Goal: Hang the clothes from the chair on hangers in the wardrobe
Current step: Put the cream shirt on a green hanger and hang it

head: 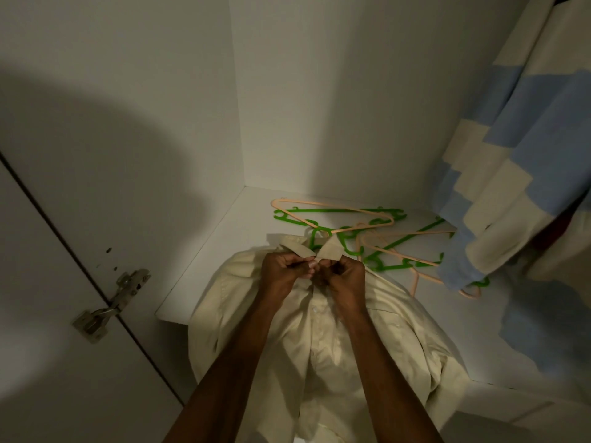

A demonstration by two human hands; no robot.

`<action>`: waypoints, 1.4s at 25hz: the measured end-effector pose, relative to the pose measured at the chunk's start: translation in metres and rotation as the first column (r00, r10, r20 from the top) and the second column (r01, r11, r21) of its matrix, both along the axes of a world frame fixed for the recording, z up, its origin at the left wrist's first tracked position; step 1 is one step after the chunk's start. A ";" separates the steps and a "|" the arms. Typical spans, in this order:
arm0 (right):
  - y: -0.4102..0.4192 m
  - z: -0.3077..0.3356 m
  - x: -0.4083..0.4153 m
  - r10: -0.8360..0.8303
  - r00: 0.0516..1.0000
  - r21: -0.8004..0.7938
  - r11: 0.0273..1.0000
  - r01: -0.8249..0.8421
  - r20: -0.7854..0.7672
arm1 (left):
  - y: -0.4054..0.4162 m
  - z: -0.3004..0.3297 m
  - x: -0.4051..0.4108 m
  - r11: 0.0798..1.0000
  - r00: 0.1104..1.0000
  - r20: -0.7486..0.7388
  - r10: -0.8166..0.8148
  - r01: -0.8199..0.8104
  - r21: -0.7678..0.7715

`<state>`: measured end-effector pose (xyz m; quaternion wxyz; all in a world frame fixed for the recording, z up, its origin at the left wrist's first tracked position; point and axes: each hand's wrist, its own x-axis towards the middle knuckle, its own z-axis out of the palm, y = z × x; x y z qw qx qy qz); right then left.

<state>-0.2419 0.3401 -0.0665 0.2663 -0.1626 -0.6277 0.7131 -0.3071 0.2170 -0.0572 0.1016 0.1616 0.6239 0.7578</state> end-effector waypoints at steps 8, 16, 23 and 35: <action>-0.004 -0.006 -0.010 -0.151 0.987 0.303 0.945 0.126 0.061 | 0.009 -0.006 0.000 0.987 0.997 0.001 0.080 -0.079 -0.139; -0.005 -0.010 -0.011 -0.165 0.978 0.287 0.950 0.122 0.130 | 0.000 -0.008 -0.010 0.962 0.997 -0.012 -0.079 0.073 -0.265; -0.002 -0.005 -0.006 -0.041 0.994 0.093 0.995 0.031 0.106 | -0.007 0.001 -0.013 0.945 0.975 0.015 -0.220 0.217 -0.243; -0.008 -0.002 -0.004 -0.134 0.986 0.231 0.967 0.108 0.097 | -0.004 0.005 -0.009 0.930 0.978 0.019 -0.206 0.202 -0.307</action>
